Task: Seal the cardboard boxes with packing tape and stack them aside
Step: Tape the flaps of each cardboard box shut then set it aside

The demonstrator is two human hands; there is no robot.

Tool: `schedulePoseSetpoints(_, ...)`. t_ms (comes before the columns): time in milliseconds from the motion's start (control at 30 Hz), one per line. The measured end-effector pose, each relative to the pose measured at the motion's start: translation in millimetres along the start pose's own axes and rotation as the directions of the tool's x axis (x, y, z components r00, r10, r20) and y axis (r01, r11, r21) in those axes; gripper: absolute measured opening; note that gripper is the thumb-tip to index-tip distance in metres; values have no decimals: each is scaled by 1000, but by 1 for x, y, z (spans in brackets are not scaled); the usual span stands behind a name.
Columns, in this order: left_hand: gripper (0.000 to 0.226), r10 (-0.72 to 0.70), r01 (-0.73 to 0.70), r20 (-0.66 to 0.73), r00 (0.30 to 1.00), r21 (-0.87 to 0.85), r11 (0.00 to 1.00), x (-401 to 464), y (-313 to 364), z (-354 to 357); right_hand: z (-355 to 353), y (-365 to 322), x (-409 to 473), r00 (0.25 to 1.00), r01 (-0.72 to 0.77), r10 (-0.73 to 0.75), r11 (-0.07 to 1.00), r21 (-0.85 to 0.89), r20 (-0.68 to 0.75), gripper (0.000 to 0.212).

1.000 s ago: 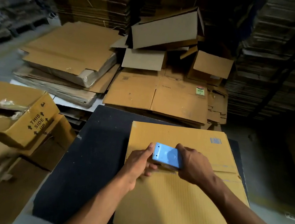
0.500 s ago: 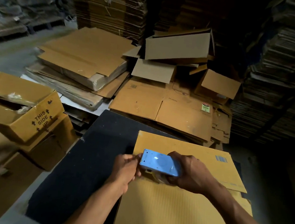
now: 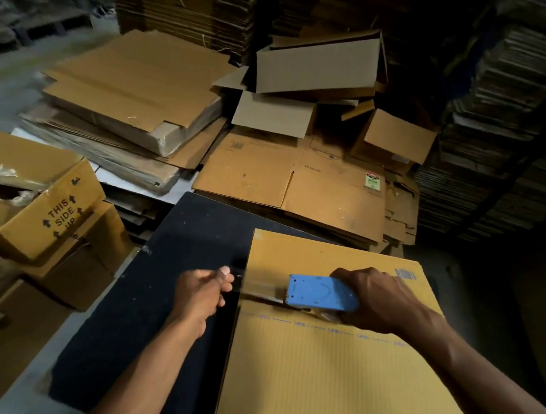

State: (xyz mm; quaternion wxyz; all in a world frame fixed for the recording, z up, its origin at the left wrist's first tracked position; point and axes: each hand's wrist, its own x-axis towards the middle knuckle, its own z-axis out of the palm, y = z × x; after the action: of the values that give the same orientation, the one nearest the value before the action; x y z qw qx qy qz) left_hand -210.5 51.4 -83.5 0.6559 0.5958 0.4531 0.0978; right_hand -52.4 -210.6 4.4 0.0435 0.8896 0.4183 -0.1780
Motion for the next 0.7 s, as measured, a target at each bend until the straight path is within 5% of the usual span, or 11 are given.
schedulePoseSetpoints(300, 19, 7, -5, -59, 998, 48, 999, 14, -40, -6, 32, -16, 33, 997, 34, -32, 999, -38, 68, 56)
schedulePoseSetpoints(533, 26, -64, 66, -57, 996, 43, 997, 33, -75, -6, 29, -38, 45, 996, 36, -22, 988, -153, 91, 71)
schedulePoseSetpoints(700, 27, -67, 72, -31, 997, 213, 975, 38, -96, 13, 31, -46, 50, 992, 2, 28, 970, -243, 121, 80)
